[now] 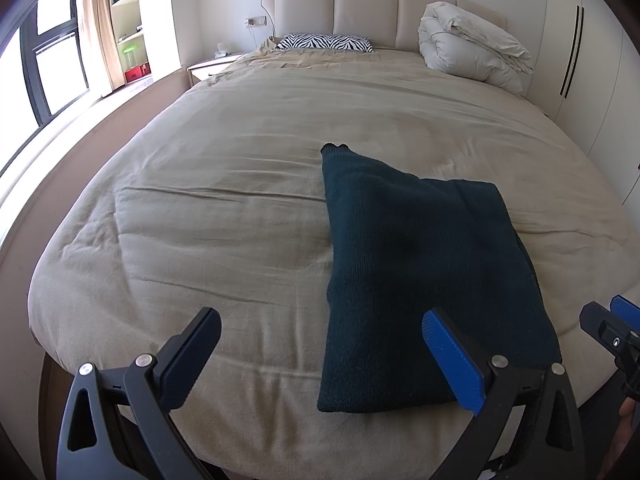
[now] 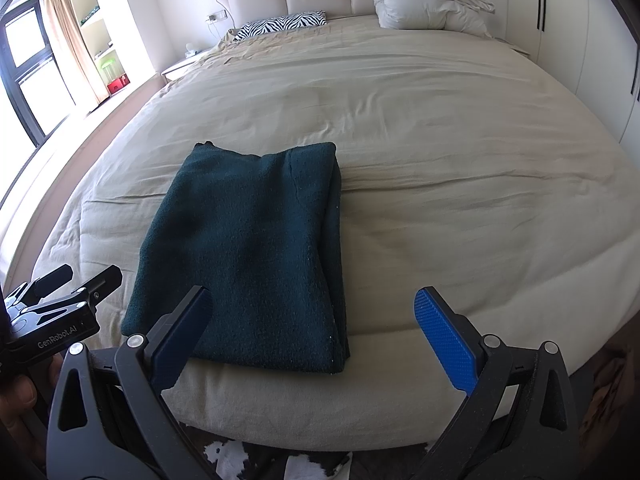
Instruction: Fold small clothes
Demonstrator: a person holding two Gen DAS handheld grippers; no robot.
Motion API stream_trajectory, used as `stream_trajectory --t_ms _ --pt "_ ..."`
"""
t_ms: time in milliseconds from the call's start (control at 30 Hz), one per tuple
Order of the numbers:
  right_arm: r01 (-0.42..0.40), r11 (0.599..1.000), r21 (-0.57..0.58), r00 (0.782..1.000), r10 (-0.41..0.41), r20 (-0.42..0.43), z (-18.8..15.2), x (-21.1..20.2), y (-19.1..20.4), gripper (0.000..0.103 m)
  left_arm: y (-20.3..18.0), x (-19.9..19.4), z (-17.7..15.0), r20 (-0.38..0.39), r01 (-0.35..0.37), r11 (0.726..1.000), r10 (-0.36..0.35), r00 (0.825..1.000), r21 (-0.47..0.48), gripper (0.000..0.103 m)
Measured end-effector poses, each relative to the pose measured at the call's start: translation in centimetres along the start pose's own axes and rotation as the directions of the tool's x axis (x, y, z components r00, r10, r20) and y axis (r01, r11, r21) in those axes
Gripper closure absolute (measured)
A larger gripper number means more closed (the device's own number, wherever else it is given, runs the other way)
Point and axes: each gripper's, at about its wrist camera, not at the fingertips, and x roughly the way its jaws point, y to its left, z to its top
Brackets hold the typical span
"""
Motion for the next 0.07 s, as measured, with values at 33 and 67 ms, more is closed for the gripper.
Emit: stream_trajectory --t_ms 33,67 --pt "0.000 1.000 0.001 1.000 0.000 0.000 -0.07 0.03 0.06 0.000 -0.01 0.02 0.03 0.000 -0.002 1.000 0.002 1.000 0.000 0.000" --pt "0.000 1.000 0.002 1.000 0.000 -0.001 -0.15 0.10 -0.01 0.000 0.01 0.01 0.03 0.000 0.000 1.000 0.000 1.000 -0.001 0.000"
